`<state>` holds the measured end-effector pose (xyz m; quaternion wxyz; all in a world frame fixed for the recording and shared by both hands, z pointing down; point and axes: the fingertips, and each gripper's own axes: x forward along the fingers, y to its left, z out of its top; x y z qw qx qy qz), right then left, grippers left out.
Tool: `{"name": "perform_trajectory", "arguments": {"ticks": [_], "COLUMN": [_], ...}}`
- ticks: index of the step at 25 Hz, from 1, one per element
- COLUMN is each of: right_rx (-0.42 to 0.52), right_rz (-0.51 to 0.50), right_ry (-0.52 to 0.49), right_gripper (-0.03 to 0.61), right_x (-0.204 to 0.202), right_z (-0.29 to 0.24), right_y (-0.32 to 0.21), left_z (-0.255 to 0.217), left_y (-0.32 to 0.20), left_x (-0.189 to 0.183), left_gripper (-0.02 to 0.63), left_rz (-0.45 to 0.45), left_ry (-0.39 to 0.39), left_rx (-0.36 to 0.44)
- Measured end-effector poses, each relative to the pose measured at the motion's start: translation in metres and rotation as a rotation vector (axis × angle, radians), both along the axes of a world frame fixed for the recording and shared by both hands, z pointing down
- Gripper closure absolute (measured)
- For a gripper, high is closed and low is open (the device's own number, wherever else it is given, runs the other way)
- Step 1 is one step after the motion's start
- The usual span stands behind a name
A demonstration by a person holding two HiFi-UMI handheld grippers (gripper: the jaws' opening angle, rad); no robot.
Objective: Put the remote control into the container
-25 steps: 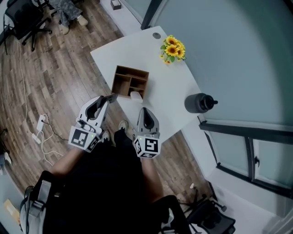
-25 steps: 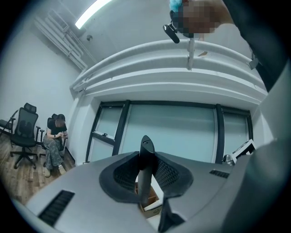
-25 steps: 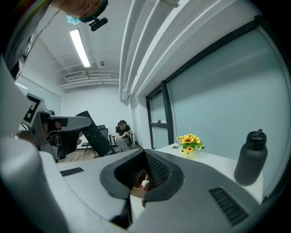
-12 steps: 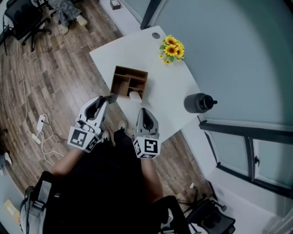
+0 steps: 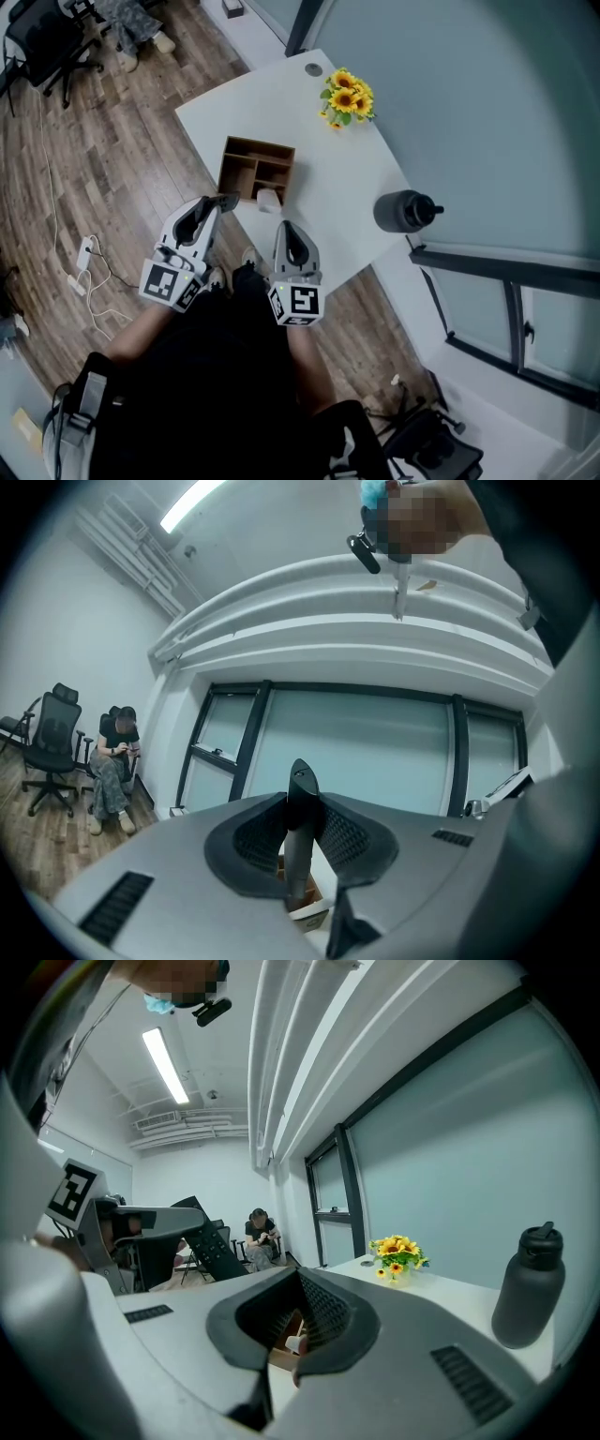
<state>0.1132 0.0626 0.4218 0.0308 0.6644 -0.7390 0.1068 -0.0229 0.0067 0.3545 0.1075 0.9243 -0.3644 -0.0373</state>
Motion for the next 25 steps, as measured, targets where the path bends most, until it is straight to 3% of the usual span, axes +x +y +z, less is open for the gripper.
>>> {"name": "perform_trajectory", "arguments": {"ticks": [15,25], "right_rx": [0.029,0.005], "right_rz": [-0.124,-0.121], "right_ry": [-0.037,-0.056], "right_gripper": [0.574,0.574], "right_x": [0.033,0.034], "right_z": [-0.011,-0.004], "right_y": [-0.036,-0.048], "left_z": [0.006,0.024], "left_y": [-0.021,-0.039], "left_x": [0.047,0.058], "left_gripper": [0.529,0.529], "left_rz": [-0.086,-0.07], "left_ry": [-0.023,-0.052], "left_rx": [-0.017,-0.053]}}
